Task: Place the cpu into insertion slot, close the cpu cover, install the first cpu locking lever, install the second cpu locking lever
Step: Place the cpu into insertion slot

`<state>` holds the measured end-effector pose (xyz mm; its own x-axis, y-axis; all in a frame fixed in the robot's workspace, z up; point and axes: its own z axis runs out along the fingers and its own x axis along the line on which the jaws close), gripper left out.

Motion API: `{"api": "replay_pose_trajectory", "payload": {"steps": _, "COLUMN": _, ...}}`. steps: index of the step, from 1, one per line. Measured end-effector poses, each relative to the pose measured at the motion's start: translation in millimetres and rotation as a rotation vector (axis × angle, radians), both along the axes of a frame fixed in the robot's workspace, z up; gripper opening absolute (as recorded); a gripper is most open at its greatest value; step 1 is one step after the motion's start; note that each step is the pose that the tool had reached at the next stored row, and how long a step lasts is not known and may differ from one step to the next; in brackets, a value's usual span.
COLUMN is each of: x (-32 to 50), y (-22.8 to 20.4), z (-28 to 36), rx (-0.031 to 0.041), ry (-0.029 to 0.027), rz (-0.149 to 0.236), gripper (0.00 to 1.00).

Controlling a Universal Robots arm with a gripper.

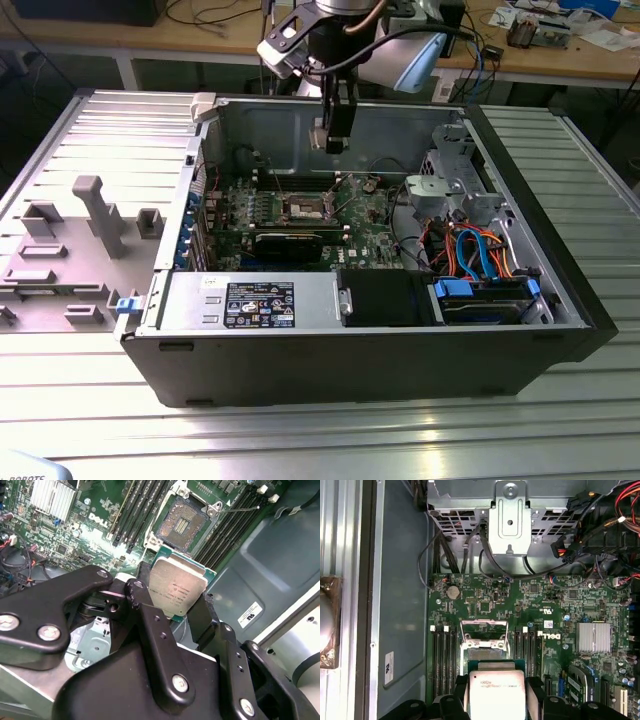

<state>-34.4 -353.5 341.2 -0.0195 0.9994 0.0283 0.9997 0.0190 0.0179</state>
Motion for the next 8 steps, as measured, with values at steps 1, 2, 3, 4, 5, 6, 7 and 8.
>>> {"api": "replay_pose_trajectory", "payload": {"steps": 1, "x": -0.6, "y": 0.3, "z": -1.1, "rx": 0.0, "ry": -0.0007, "rz": -0.003, "gripper": 0.54}}
{"api": "replay_pose_trajectory", "payload": {"steps": 2, "x": -2.8, "y": 0.6, "z": -3.3, "rx": 0.0002, "ry": -0.0019, "rz": -0.005, "gripper": 0.54}}
{"api": "replay_pose_trajectory", "payload": {"steps": 3, "x": -6.5, "y": 0.7, "z": -5.3, "rx": 0.0001, "ry": -0.0069, "rz": -0.005, "gripper": 0.54}}
{"api": "replay_pose_trajectory", "payload": {"steps": 4, "x": -7.8, "y": 0.7, "z": -5.8, "rx": -0.0001, "ry": -0.0151, "rz": -0.005, "gripper": 0.54}}
{"api": "replay_pose_trajectory", "payload": {"steps": 5, "x": -8.9, "y": 0.8, "z": -6.3, "rx": 0.0001, "ry": -0.0245, "rz": -0.005, "gripper": 0.54}}
{"api": "replay_pose_trajectory", "payload": {"steps": 6, "x": -10.4, "y": 0.9, "z": -6.9, "rx": 0.0001, "ry": -0.0361, "rz": -0.005, "gripper": 0.54}}
{"api": "replay_pose_trajectory", "payload": {"steps": 7, "x": -12.5, "y": 0.9, "z": -8.3, "rx": 0.0003, "ry": -0.0399, "rz": -0.006, "gripper": 0.54}}
{"api": "replay_pose_trajectory", "payload": {"steps": 8, "x": -13.9, "y": 0.9, "z": -9.5, "rx": 0.0001, "ry": -0.0399, "rz": -0.007, "gripper": 0.54}}
